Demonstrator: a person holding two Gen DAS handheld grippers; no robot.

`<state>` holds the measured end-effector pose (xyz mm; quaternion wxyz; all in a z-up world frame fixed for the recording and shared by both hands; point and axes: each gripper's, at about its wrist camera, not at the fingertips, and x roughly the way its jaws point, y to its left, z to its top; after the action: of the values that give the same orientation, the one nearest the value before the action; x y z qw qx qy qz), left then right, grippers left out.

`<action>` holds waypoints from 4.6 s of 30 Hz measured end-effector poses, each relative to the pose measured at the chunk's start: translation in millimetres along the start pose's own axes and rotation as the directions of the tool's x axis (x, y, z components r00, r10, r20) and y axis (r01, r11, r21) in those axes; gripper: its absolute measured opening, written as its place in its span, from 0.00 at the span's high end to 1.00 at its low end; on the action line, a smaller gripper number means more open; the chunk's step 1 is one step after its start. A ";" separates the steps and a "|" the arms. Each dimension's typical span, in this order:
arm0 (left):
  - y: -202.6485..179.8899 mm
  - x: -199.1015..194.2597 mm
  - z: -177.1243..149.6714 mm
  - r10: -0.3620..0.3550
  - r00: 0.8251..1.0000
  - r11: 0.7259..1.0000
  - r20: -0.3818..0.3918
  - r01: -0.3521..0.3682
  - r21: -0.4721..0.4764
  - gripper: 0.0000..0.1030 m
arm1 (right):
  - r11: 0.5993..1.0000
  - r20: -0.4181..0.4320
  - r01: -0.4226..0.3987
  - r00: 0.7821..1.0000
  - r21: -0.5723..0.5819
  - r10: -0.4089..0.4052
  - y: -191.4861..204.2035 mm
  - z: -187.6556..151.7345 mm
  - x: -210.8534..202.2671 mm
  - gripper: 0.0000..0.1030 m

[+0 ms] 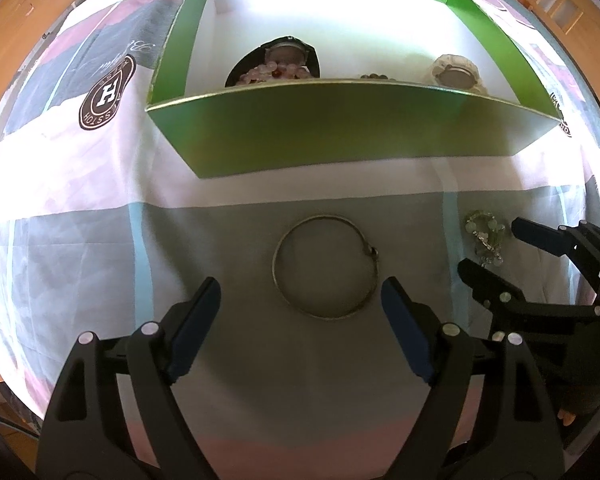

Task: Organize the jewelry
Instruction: 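Lower the open left tool over the bangle while the right tool lowers over the jade bracelet, then grasp the silver bangle rim with the left tool while the right tool grasps the jade bracelet, then lift the silver bangle with the left tool while the right tool lifts the jade bracelet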

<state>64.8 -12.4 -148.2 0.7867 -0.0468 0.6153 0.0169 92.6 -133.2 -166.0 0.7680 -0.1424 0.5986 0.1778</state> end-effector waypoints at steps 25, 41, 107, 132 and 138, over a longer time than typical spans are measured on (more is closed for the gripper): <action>-12.3 14.7 -0.1 0.029 1.000 0.997 0.003 -0.029 0.069 0.46 | 1.000 0.005 0.008 1.000 -0.022 -0.008 4.8 -2.0 2.5 0.36; 3.9 9.9 4.1 -0.007 1.000 1.000 -0.012 0.007 0.015 0.47 | 0.999 0.051 -0.047 0.998 -0.025 0.048 5.8 -4.0 -21.3 0.91; 45.9 -23.1 12.7 0.052 0.992 0.996 0.116 -0.044 -0.072 0.97 | 0.991 0.193 -0.130 0.974 0.032 0.121 -14.0 -4.1 -67.3 0.92; 43.0 -58.0 6.7 0.033 0.982 0.998 0.185 -0.021 -0.065 0.97 | 0.987 0.216 -0.162 0.963 -0.012 0.161 4.6 -7.5 -88.4 0.93; 39.6 -91.5 19.1 -0.010 0.969 0.998 0.248 0.026 -0.060 0.97 | 0.986 0.319 -0.164 0.936 0.023 0.148 -8.5 9.6 -124.7 0.93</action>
<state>57.8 31.7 -57.0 0.8556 -0.0747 0.5110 0.0348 77.2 -149.5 -42.7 0.8407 -0.0449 0.4813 0.2440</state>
